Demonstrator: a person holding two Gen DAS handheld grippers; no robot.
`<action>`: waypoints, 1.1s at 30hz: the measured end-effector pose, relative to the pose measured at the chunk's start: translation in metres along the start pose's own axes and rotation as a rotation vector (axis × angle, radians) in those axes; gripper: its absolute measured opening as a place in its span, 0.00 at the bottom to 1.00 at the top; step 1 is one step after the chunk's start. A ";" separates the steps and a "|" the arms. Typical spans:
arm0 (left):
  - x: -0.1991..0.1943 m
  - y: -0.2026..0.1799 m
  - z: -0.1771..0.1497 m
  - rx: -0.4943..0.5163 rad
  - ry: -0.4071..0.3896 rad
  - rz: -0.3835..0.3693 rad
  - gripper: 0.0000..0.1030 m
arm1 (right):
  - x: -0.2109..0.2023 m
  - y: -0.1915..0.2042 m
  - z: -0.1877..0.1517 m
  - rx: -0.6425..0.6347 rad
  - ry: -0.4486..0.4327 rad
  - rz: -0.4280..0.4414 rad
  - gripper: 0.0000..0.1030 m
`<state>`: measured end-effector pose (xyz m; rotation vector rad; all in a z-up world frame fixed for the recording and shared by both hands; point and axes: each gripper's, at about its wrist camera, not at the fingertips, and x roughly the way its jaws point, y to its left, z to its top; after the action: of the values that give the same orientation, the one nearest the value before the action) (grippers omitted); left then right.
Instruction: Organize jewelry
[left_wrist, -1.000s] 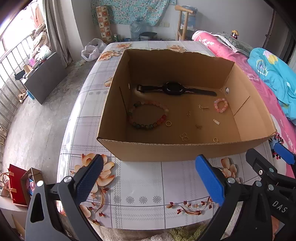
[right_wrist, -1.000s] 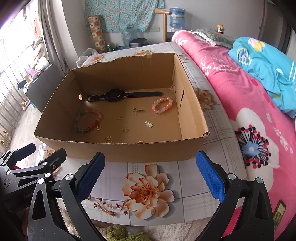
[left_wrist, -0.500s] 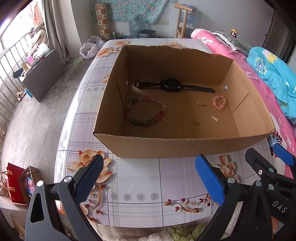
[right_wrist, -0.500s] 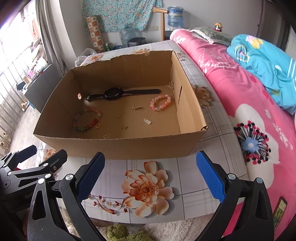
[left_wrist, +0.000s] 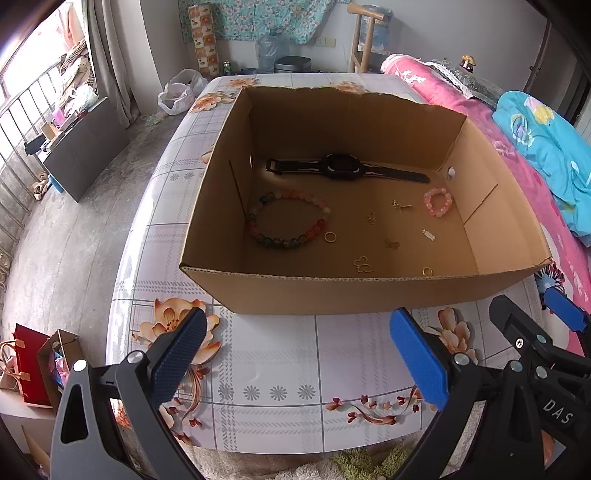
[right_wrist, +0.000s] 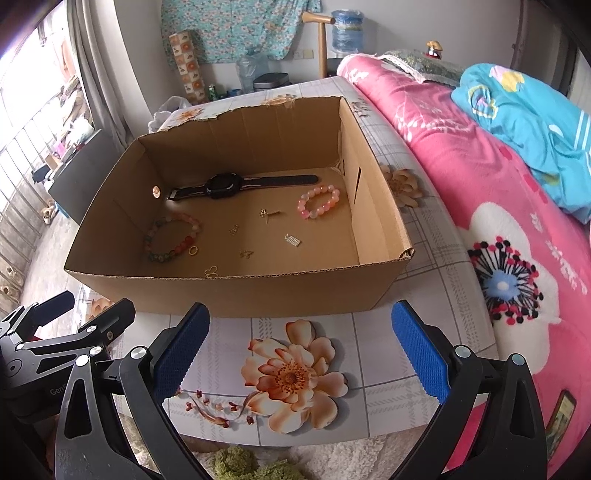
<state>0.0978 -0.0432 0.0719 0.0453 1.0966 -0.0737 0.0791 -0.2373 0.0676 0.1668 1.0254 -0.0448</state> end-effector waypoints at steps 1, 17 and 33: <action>0.000 0.000 0.000 0.000 0.001 0.000 0.95 | 0.000 0.000 0.000 0.001 0.001 0.000 0.92; 0.002 -0.002 0.002 -0.001 0.008 0.000 0.94 | 0.004 -0.005 0.001 0.012 0.009 0.004 0.92; 0.004 -0.002 0.002 -0.003 0.009 0.003 0.94 | 0.005 -0.005 0.001 0.013 0.010 0.003 0.92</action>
<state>0.1017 -0.0454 0.0694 0.0445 1.1054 -0.0694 0.0816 -0.2417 0.0637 0.1811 1.0348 -0.0478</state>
